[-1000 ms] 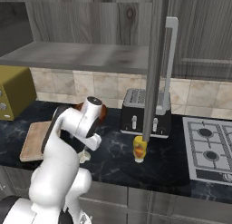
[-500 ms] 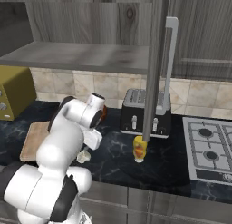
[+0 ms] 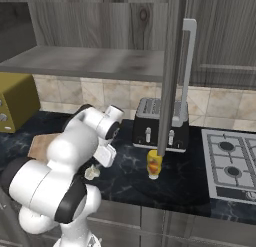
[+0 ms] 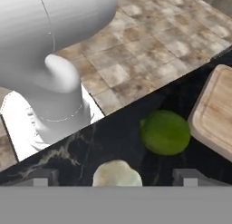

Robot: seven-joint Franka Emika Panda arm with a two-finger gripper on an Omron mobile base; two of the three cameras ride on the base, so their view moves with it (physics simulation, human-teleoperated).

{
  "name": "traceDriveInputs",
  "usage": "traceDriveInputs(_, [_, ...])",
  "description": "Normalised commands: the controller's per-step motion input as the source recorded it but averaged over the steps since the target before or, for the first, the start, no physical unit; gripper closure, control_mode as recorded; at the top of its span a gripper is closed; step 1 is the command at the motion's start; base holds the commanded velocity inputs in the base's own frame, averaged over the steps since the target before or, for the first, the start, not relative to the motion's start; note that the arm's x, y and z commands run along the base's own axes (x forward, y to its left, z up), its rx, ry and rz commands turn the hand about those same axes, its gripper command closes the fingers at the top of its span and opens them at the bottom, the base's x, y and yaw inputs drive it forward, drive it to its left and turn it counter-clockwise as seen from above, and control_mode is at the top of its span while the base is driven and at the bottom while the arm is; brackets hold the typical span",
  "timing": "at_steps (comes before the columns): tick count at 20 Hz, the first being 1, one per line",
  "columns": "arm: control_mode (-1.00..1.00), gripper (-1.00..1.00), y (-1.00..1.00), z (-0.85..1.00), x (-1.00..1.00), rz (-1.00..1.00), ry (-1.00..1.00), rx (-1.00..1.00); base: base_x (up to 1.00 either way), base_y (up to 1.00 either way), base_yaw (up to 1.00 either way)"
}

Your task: Open the cabinet. Place the bowl and condiment on the counter. Then place the lime and garlic on the cutting board.

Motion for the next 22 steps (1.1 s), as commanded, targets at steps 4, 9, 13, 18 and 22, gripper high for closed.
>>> traceDriveInputs(4, [-1.0,-1.0,-0.16,0.0,-0.27,-0.26,0.06,0.0,0.0,0.0,0.0])
traceDriveInputs(9, [-1.0,-1.0,0.06,-0.09,-0.15,-0.21,0.0,-0.02,0.0,0.0,0.0])
traceDriveInputs(13, [-1.0,-1.0,0.2,-0.11,-0.03,-0.16,0.0,-0.06,0.0,0.0,0.0])
traceDriveInputs(18, [-1.0,-1.0,0.05,0.0,0.0,-0.05,0.0,-0.07,0.0,0.0,0.0])
traceDriveInputs(22, [-1.0,-1.0,-0.03,0.0,0.03,0.0,0.04,-0.09,0.0,0.0,0.0])
